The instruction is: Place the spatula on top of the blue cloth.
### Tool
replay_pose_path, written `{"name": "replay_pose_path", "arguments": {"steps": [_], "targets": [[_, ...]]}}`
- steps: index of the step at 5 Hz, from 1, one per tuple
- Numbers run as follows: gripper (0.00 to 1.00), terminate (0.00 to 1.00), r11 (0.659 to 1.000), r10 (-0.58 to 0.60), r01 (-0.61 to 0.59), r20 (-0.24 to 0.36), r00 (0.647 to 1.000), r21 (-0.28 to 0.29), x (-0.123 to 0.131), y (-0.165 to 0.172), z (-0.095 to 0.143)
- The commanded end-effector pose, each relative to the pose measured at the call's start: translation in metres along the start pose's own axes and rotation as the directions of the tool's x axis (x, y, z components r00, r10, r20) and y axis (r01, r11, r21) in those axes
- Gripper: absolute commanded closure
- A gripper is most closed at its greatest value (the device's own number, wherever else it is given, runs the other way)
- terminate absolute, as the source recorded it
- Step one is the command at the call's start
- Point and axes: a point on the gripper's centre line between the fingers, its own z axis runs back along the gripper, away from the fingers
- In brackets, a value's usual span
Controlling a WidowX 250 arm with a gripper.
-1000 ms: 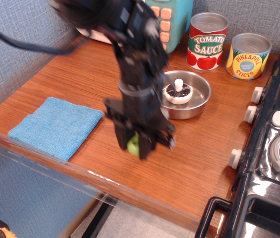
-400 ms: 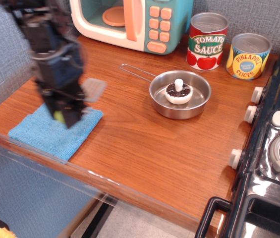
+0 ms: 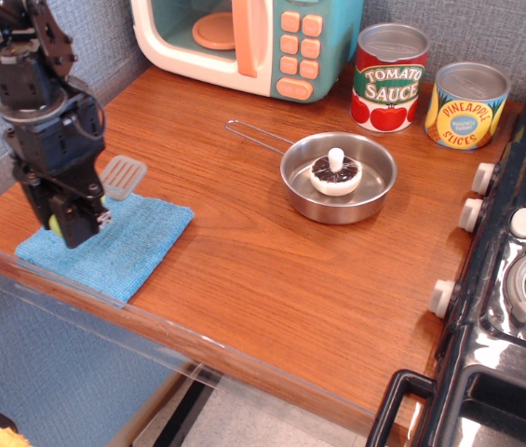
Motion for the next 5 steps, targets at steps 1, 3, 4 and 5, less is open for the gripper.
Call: {"name": "replay_pose_path", "arguments": {"steps": [1, 3, 4, 5], "targets": [[0.00, 0.00, 0.999, 0.026, -0.025, -0.037, 0.999, 0.029, -0.003, 0.005, -0.002], [0.00, 0.00, 0.998, 0.051, -0.049, -0.065, 0.997, 0.026, -0.001, 0.004, -0.005], [0.00, 0.00, 0.999, 0.047, -0.047, 0.012, 0.999, 0.002, 0.003, -0.006, 0.017], [0.00, 0.00, 0.996, 0.088, -0.086, 0.043, 0.995, -0.034, 0.006, -0.018, 0.030]]}}
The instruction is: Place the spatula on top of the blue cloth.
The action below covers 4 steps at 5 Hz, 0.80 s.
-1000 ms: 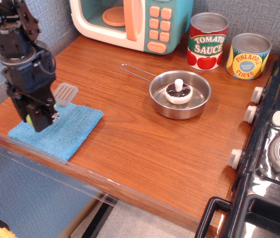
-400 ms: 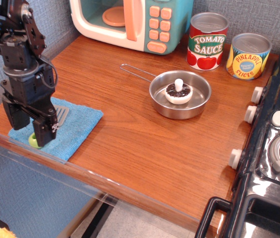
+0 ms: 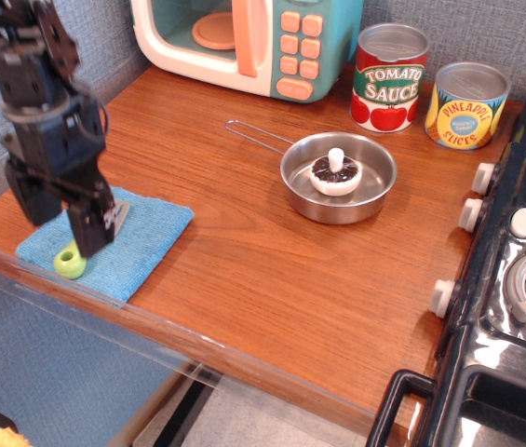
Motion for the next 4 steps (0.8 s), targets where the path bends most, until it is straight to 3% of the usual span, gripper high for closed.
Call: {"name": "replay_pose_path", "arguments": {"steps": [1, 4], "targets": [[0.00, 0.00, 1.000, 0.005, -0.006, 0.052, 0.999, 0.004, 0.0110, -0.0188, 0.0225], [0.00, 0.00, 1.000, 0.016, -0.017, 0.037, 0.999, 0.024, 0.0153, -0.0254, 0.0230]]}}
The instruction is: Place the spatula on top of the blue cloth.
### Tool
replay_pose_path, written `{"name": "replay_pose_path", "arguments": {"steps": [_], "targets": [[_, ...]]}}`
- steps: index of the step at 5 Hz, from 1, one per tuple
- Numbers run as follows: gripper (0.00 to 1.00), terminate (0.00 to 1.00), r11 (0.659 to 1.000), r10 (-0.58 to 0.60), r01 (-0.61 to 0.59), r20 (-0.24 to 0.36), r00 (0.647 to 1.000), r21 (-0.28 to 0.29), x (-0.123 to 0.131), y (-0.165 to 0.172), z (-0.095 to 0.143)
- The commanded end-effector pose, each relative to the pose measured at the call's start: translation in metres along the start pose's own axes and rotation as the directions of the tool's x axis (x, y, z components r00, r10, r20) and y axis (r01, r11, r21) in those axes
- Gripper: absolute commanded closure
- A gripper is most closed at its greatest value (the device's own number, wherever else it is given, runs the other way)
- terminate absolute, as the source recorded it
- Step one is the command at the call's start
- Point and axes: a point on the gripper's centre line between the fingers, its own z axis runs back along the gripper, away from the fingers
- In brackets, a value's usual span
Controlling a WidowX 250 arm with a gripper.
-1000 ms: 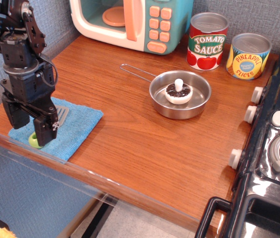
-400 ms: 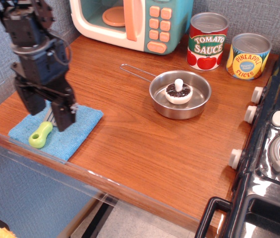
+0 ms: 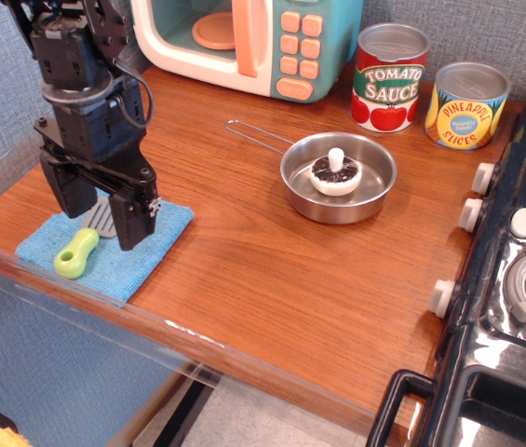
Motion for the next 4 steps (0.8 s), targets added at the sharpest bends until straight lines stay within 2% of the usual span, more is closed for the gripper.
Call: {"name": "replay_pose_path", "arguments": {"steps": [1, 3, 4], "targets": [[0.00, 0.00, 1.000, -0.004, 0.004, 0.037, 0.999, 0.021, 0.0026, 0.0030, 0.0115], [0.00, 0.00, 1.000, -0.004, 0.004, 0.037, 0.999, 0.021, 0.0026, 0.0030, 0.0115], [0.00, 1.00, 1.000, -0.004, 0.004, 0.037, 0.999, 0.021, 0.0026, 0.0030, 0.0115]]}}
